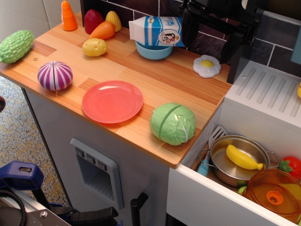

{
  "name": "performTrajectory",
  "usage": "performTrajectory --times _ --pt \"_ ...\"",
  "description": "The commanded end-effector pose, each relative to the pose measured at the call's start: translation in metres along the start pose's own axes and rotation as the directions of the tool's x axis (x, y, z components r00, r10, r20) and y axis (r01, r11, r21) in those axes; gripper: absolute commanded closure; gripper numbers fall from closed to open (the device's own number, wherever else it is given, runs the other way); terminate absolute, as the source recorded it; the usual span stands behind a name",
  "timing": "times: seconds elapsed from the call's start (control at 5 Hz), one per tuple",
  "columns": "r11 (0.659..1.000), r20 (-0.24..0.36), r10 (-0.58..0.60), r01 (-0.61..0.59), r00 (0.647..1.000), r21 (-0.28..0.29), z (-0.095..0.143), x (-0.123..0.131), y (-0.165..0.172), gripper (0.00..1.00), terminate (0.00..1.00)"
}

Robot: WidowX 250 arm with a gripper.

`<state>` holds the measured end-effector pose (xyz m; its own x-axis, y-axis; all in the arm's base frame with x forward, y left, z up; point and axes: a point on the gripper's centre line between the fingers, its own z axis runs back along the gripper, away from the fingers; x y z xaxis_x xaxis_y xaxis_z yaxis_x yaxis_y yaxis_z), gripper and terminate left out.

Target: Put potato on plate

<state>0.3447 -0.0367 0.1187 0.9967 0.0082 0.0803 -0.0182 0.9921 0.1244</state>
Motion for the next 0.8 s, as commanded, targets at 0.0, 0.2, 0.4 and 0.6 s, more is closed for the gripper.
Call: performTrajectory --times 0.0,0.2,0.4,0.6 --pt "1.0 0.0 0.0 0.0 1.0 0.0 0.0 0.0 0.0 0.0 0.0" --pt "1.0 0.022 0.017 -0.017 1.0 0.005 -0.003 -0.001 0.031 0.0 0.0" --pt "1.0 0.017 -0.021 0.021 1.0 0.018 -0.008 0.008 0.08 0.0 0.0" --pt "0.996 0.025 -0.034 0.031 0.999 0.087 -0.021 0.018 0.127 0.0 0.0"
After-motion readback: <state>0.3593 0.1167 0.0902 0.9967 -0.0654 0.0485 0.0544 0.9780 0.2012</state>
